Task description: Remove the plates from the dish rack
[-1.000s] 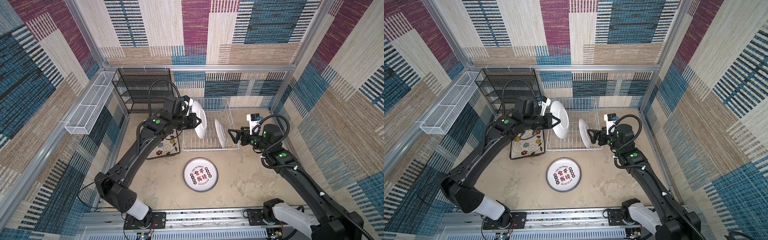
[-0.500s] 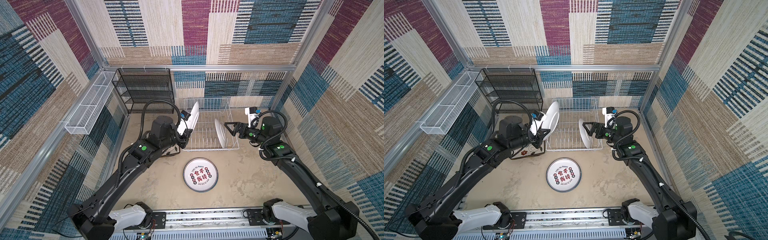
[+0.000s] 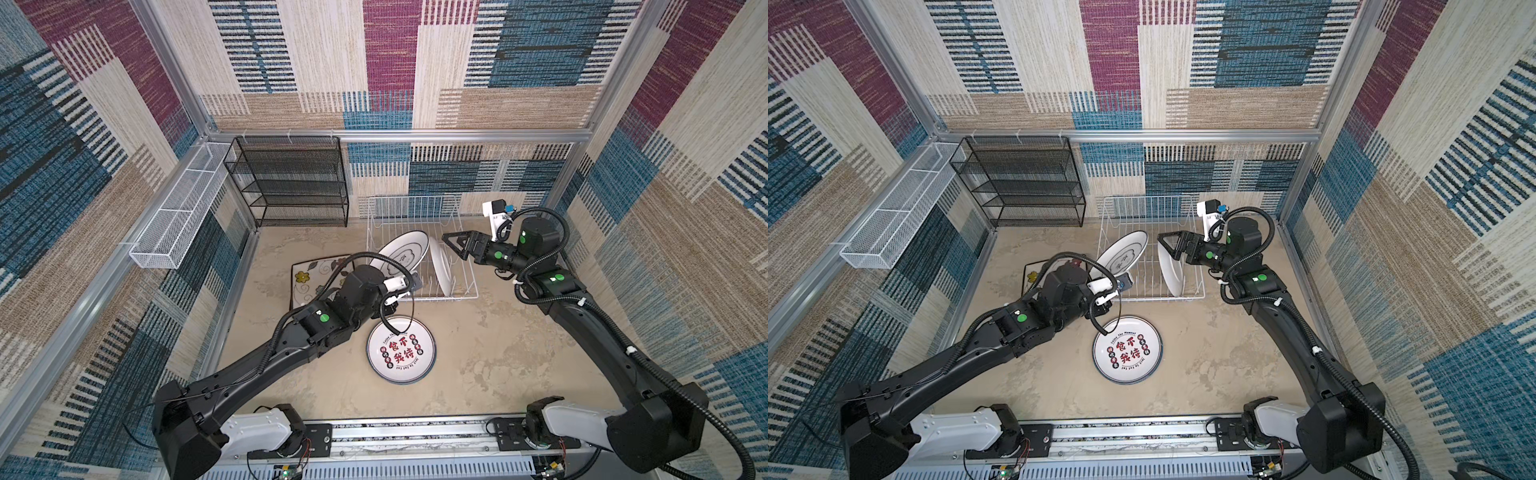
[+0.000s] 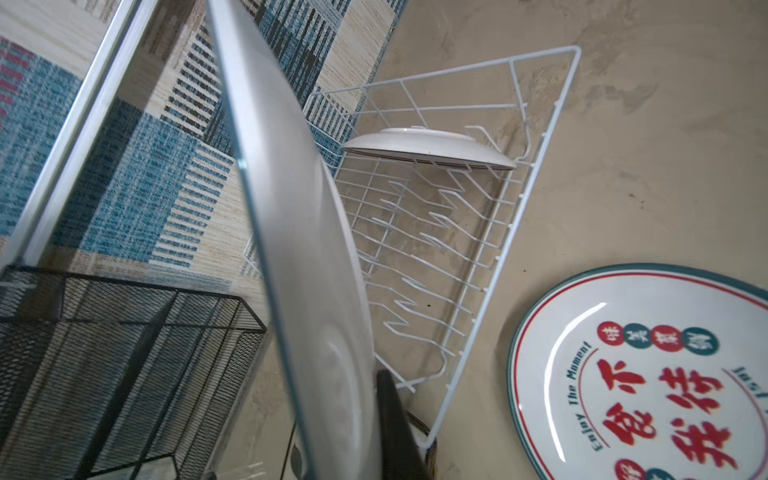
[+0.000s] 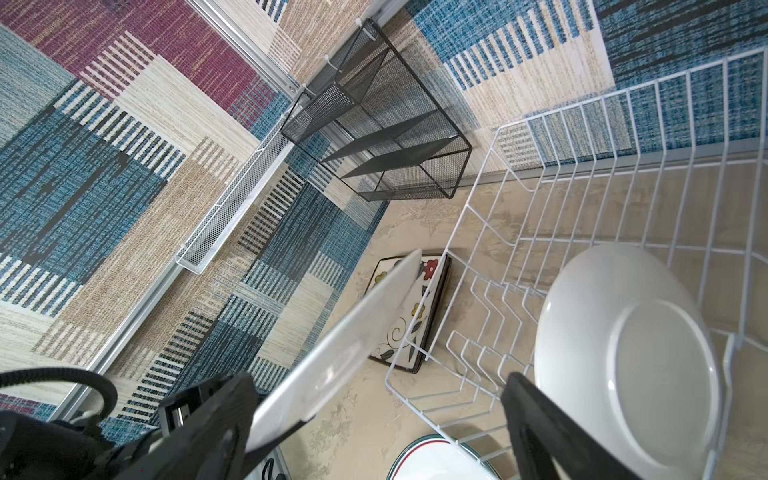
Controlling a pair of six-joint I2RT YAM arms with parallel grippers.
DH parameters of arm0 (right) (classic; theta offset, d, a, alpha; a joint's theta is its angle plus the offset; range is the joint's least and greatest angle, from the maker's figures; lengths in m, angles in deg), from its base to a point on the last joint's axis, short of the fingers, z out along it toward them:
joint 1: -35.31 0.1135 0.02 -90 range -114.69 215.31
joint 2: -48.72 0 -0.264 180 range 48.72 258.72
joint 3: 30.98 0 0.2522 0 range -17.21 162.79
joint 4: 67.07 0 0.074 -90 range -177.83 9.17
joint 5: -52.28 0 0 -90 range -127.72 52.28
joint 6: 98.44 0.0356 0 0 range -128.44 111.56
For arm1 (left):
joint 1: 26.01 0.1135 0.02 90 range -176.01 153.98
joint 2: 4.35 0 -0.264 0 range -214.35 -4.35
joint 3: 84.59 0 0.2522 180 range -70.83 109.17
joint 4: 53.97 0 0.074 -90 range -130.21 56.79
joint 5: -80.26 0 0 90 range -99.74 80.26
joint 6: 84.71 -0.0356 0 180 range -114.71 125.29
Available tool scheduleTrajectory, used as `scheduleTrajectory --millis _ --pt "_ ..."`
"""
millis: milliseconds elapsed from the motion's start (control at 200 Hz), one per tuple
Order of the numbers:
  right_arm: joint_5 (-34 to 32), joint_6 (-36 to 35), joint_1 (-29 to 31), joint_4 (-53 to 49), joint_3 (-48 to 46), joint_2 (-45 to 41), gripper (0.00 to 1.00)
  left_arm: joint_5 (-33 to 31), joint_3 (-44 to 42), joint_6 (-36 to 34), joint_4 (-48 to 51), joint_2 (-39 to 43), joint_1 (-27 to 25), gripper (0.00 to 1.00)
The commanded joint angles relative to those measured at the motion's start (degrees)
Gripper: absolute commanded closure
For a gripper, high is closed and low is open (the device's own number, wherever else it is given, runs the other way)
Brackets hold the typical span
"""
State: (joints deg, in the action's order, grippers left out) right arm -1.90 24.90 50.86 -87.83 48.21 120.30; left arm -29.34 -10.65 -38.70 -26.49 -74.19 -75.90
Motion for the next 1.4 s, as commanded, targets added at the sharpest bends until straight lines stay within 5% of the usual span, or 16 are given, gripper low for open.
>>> scheduleTrajectory --millis 0,270,571,1217,1397 --pt "-0.7 0.6 0.5 -2.1 1.5 1.4 0.08 -7.7 -2.1 -12.3 -12.6 -0.9 -1.8 1.00" --pt "-5.3 -0.9 4.0 -10.4 4.9 6.0 0.16 -13.6 -8.0 -27.0 -26.4 -3.5 -5.2 1.00" --pt "-7.1 0.1 5.7 -12.4 4.5 8.6 0.42 -16.3 -12.3 -36.3 -36.4 -6.4 -7.2 1.00" --pt "-2.7 3.5 5.7 -8.1 3.0 8.2 0.92 -16.9 -12.8 -32.4 -38.0 -7.8 -7.5 1.00" --pt "-2.0 3.5 5.6 -7.8 3.3 8.2 1.00 -17.8 -12.6 -31.0 -38.0 -8.3 -7.5 1.00"
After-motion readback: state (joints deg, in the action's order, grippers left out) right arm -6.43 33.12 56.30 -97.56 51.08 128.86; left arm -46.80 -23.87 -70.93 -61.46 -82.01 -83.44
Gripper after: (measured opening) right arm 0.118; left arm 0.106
